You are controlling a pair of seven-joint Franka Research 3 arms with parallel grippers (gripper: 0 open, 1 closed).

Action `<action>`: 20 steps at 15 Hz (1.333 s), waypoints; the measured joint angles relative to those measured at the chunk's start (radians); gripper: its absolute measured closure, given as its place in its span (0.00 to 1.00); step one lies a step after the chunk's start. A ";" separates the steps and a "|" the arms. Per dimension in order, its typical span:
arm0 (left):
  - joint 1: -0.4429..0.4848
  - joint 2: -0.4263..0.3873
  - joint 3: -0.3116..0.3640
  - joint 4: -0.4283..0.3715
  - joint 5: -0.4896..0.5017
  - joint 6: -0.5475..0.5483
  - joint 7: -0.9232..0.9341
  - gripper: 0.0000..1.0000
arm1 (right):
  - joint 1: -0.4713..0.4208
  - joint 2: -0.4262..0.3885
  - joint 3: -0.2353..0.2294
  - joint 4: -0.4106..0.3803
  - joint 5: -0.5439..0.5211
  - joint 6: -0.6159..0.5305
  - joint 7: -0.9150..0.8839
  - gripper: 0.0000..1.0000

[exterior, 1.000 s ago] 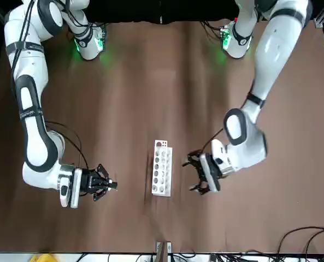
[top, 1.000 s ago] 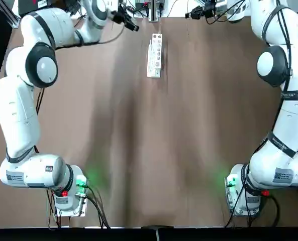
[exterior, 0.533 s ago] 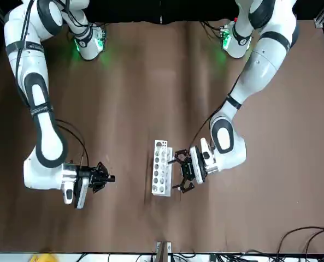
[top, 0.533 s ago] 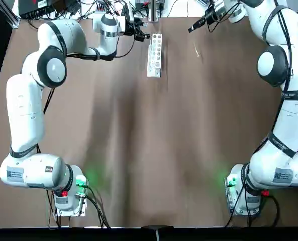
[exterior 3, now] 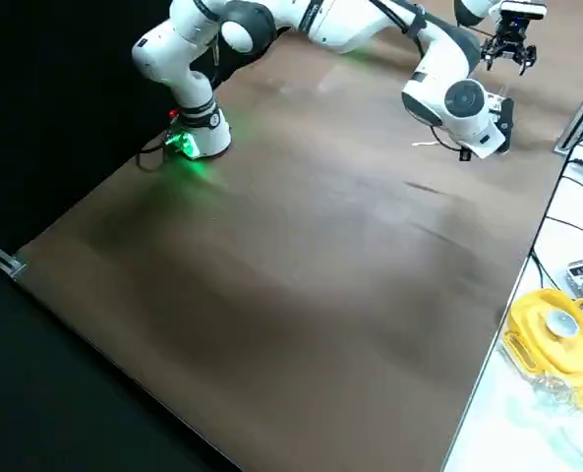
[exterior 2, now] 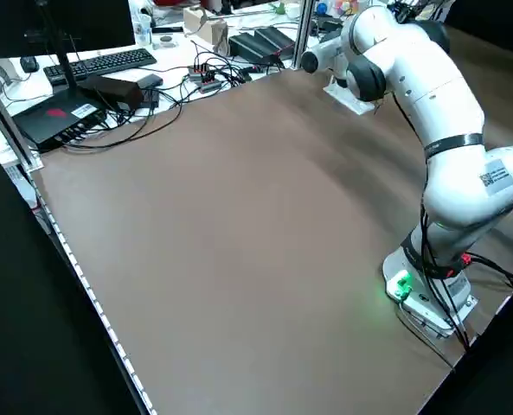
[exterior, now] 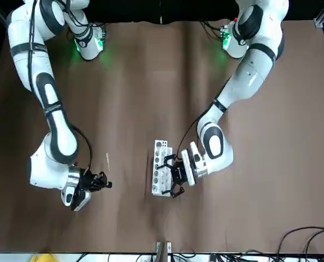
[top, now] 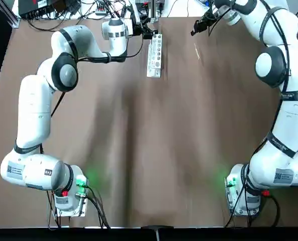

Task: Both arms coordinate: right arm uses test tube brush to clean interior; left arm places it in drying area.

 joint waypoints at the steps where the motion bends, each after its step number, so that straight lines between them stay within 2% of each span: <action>1: -0.002 0.010 0.000 0.014 -0.017 -0.004 0.007 0.01 | 0.022 0.002 -0.018 -0.005 -0.020 0.026 0.074 0.98; 6: -0.027 0.062 0.000 0.093 -0.028 -0.012 0.011 0.03 | 0.123 0.021 -0.099 -0.016 -0.043 0.079 0.356 0.98; 10: -0.073 0.101 0.000 0.131 -0.033 -0.012 0.013 0.03 | 0.137 0.038 -0.113 -0.077 -0.043 0.164 0.401 0.98; 17: -0.092 0.178 0.000 0.221 -0.036 -0.034 0.045 0.05 | 0.138 0.042 -0.117 -0.124 -0.043 0.167 0.412 0.98; 18: -0.095 0.191 0.000 0.227 -0.041 -0.034 0.048 0.11 | 0.140 0.042 -0.115 -0.126 -0.042 0.166 0.419 0.98; 19: -0.097 0.196 0.001 0.229 -0.045 -0.034 0.052 0.20 | 0.144 0.042 -0.113 -0.126 -0.042 0.166 0.434 0.98; 20: -0.098 0.200 0.002 0.231 -0.047 -0.034 0.056 0.25 | 0.151 0.042 -0.111 -0.126 -0.042 0.166 0.454 0.98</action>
